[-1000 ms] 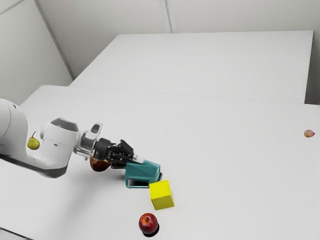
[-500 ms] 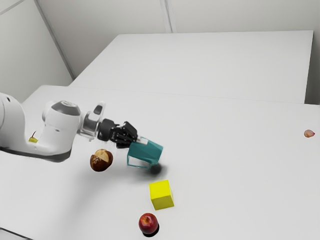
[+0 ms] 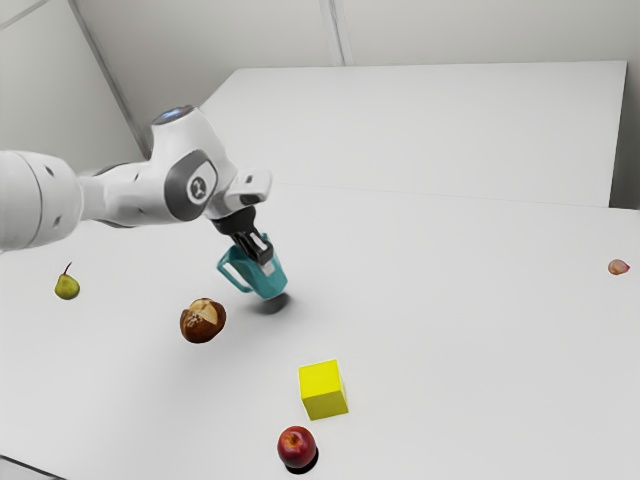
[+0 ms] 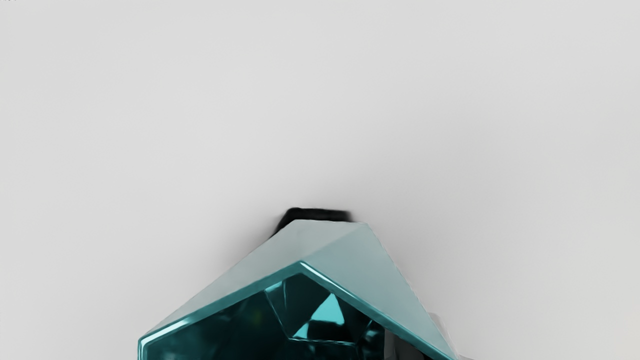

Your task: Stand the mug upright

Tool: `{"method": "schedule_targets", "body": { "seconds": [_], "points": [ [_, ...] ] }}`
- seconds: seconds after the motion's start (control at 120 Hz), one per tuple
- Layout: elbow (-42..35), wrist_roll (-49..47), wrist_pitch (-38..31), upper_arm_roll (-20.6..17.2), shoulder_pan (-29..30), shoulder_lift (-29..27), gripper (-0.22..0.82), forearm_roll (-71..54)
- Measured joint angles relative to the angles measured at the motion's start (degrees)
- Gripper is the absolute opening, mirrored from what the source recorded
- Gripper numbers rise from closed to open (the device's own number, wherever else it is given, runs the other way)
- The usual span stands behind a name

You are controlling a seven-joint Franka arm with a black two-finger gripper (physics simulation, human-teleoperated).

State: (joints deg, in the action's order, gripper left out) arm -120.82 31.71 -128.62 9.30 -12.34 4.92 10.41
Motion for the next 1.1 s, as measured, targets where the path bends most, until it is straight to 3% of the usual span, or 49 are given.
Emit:
{"method": "schedule_targets", "body": {
  "seconds": [0.483,0.65,0.758,0.9,1.1],
  "points": [
    [-0.74,-9.64,-1.65,-0.15,-0.16,3.02,-0.17,-5.91],
    [-0.67,-11.48,-1.02,-0.16,-0.15,3.25,0.18,-5.92],
    [-0.65,-12.44,-0.79,-0.16,-0.15,3.22,0.35,-5.92],
    [0.69,-13.45,-0.47,-0.16,-0.29,2.33,0.46,-5.92],
    [14.21,-14.88,8.07,-0.21,-1.78,0.17,0.54,-6.33]
  ]
}}
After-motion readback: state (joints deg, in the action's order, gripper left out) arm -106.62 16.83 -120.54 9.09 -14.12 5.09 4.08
